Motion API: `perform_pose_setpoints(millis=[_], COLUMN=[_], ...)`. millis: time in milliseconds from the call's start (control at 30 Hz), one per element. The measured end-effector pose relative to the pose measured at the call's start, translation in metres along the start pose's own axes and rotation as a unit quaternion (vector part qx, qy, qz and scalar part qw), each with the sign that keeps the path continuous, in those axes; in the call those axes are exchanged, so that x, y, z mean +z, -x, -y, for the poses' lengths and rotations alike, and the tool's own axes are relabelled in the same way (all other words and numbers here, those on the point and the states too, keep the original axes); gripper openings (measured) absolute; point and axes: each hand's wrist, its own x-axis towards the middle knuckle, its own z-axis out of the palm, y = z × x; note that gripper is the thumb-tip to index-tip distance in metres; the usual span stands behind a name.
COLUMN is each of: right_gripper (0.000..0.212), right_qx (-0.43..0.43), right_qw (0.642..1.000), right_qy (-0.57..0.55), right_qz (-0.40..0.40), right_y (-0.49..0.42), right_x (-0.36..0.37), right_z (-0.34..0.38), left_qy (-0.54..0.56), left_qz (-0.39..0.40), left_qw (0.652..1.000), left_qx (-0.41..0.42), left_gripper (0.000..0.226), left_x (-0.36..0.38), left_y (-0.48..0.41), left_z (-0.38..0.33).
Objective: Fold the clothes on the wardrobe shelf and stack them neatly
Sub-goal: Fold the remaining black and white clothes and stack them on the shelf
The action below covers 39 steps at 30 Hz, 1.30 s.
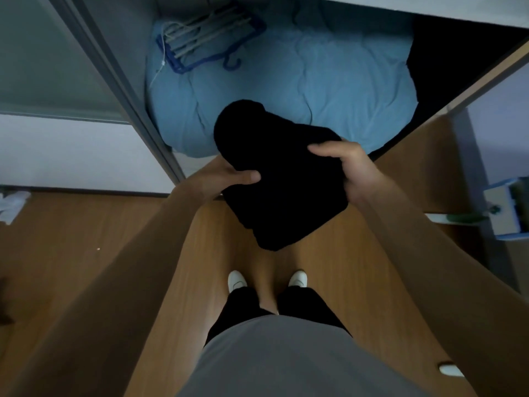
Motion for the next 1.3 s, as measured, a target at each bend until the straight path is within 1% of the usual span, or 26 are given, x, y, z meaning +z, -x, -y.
perform_pose_setpoints(millis=[100,167,233,267,300,367,433,500,533,600,633,700,733,767,833,900,933,967,1033,1100,1200,1300], right_gripper=[0.024,0.027,0.030,0.031,0.032,0.032,0.039,0.054,0.061,0.072,0.071,0.061,0.056,0.054,0.055,0.052,0.048,0.043,0.036,0.030,0.030,0.026], right_qx=[0.026,0.036,0.039,0.039,0.037,0.027,0.023,0.020,0.015,0.022,0.036,0.052,0.054,0.049,0.011,-0.016,-0.025,-0.034,-0.048,-0.056,-0.063,-0.087], right_qw=[0.999,0.999,0.997,0.997,0.996,0.990,0.975,0.962,0.958,0.955,0.952,0.946,0.950,0.961,0.985,0.994,0.996,0.996,0.994,0.990,0.990,0.990], right_qy=[-0.024,-0.038,-0.058,-0.066,-0.077,-0.124,-0.204,-0.266,-0.283,-0.296,-0.303,-0.315,-0.302,-0.266,-0.167,-0.101,-0.086,-0.082,-0.099,-0.127,-0.125,-0.109], right_qz=[0.014,0.005,-0.016,-0.026,-0.035,-0.063,-0.085,-0.064,-0.042,0.000,0.023,0.058,0.061,0.056,0.038,0.027,0.021,0.011,0.003,0.015,0.031,0.035], right_y=[0.009,0.014,0.017,0.017,0.017,0.016,0.014,0.012,0.010,0.006,0.004,-0.001,-0.004,-0.010,-0.022,-0.034,-0.039,-0.045,-0.053,-0.061,-0.072,-0.088], right_x=[-0.013,-0.025,-0.037,-0.044,-0.050,-0.064,-0.085,-0.106,-0.115,-0.127,-0.130,-0.133,-0.136,-0.141,-0.151,-0.158,-0.160,-0.162,-0.163,-0.161,-0.152,-0.137], right_z=[0.007,0.012,0.016,0.017,0.019,0.022,0.023,0.019,0.016,0.007,0.002,-0.007,-0.010,-0.011,-0.004,0.011,0.021,0.031,0.051,0.072,0.110,0.155], left_qy=[-0.007,-0.006,0.006,0.006,0.004,0.008,0.041,0.082,0.092,0.088,0.085,0.083,0.079,0.073,0.065,0.060,0.057,0.055,0.056,0.055,-0.007,-0.062], left_qz=[0.015,0.040,0.063,0.069,0.071,0.057,0.022,-0.026,-0.053,-0.114,-0.142,-0.198,-0.226,-0.250,-0.277,-0.283,-0.279,-0.271,-0.251,-0.222,-0.215,-0.256], left_qw=[1.000,0.998,0.996,0.996,0.995,0.995,0.997,0.994,0.993,0.988,0.985,0.974,0.967,0.960,0.952,0.950,0.951,0.954,0.962,0.972,0.977,0.964], left_qx=[-0.014,-0.037,-0.055,-0.064,-0.073,-0.081,-0.069,-0.063,-0.060,-0.055,-0.055,-0.072,-0.086,-0.098,-0.109,-0.119,-0.121,-0.117,-0.094,-0.059,-0.006,0.045], left_gripper=[0.092,0.077,0.054,0.051,0.054,0.060,0.051,0.037,0.033,0.038,0.042,0.052,0.058,0.061,0.054,0.049,0.052,0.058,0.081,0.097,0.103,0.099], left_x=[0.011,0.020,0.030,0.035,0.041,0.054,0.066,0.077,0.081,0.088,0.091,0.097,0.099,0.100,0.100,0.099,0.097,0.095,0.089,0.083,0.075,0.064], left_y=[-0.009,-0.018,-0.025,-0.028,-0.031,-0.038,-0.047,-0.057,-0.063,-0.075,-0.080,-0.089,-0.092,-0.096,-0.101,-0.106,-0.107,-0.108,-0.107,-0.106,-0.112,-0.125], left_z=[-0.008,-0.009,-0.005,-0.004,-0.003,-0.003,-0.008,-0.019,-0.025,-0.041,-0.048,-0.060,-0.065,-0.068,-0.078,-0.088,-0.091,-0.095,-0.101,-0.110,-0.135,-0.175])
